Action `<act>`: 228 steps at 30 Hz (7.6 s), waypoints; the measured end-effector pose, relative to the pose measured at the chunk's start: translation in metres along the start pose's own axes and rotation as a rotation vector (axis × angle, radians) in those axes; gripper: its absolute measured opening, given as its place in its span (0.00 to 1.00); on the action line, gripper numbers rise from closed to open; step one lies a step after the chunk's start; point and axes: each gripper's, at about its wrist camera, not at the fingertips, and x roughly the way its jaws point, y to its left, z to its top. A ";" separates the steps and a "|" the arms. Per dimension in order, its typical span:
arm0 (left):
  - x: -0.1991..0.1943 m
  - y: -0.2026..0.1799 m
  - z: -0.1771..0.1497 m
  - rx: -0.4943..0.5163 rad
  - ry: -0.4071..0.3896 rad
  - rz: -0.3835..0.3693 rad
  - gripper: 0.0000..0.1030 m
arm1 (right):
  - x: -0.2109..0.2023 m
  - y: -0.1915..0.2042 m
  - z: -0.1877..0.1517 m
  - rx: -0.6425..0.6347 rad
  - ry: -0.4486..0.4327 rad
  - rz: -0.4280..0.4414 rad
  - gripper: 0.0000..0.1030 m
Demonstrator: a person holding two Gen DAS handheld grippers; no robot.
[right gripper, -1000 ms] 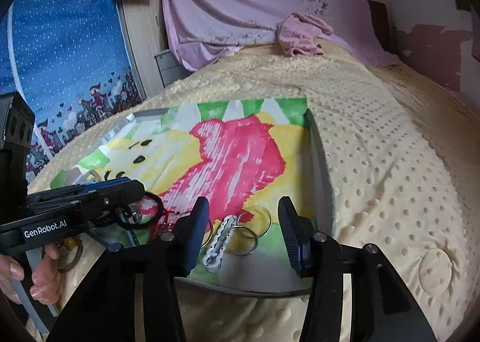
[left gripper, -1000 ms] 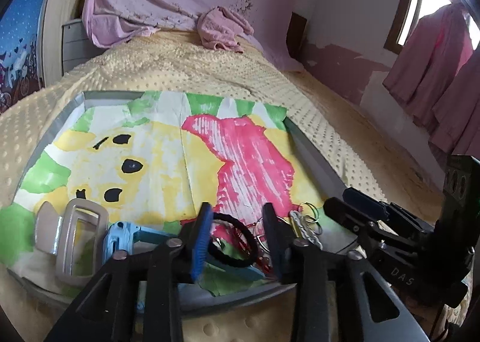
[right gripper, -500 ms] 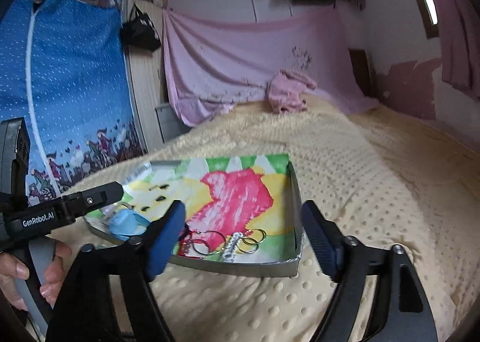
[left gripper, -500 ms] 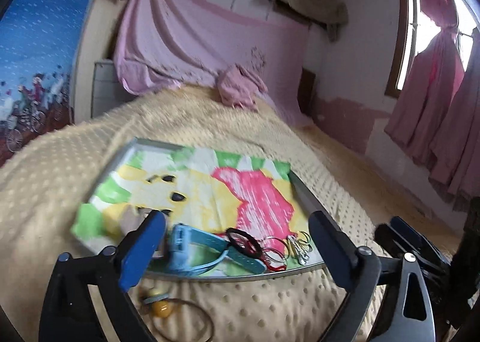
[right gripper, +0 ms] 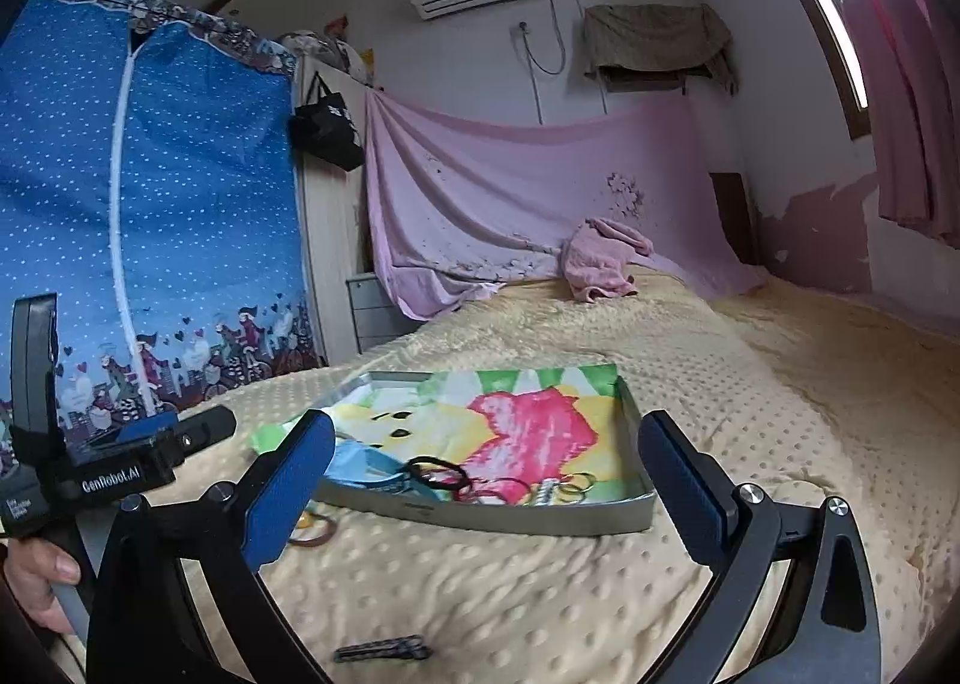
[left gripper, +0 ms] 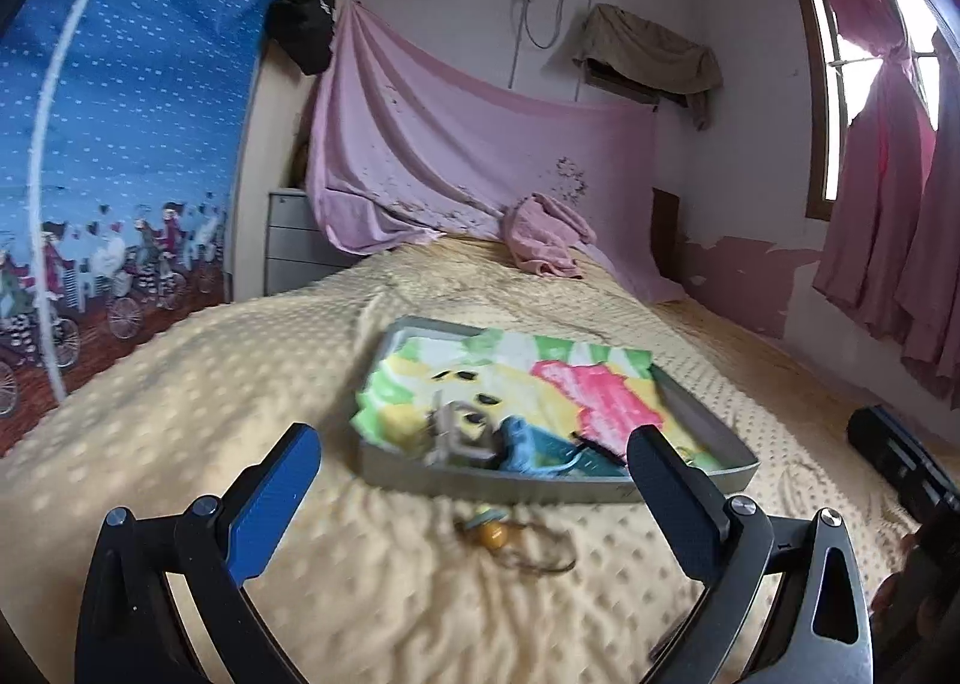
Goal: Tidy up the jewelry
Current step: 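Withdraw both open tools from the tray back over the blanket, then grasp the black-and-white braided strip with the right tool, then grasp the orange-bead charm's brown cord with the left tool while the right tool holds the braided strip, then carry the charm and braided strip into the tray and open both tools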
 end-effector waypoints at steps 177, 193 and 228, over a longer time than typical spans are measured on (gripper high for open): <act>0.027 -0.023 -0.029 0.016 0.313 -0.268 0.03 | 0.065 0.018 -0.081 0.045 0.482 0.183 0.13; 0.036 -0.052 0.017 0.093 0.253 -0.319 0.03 | 0.070 0.004 -0.051 0.073 0.374 0.178 0.13; 0.174 -0.088 0.016 0.005 0.494 -0.389 0.03 | 0.209 -0.063 -0.036 0.208 0.484 0.099 0.13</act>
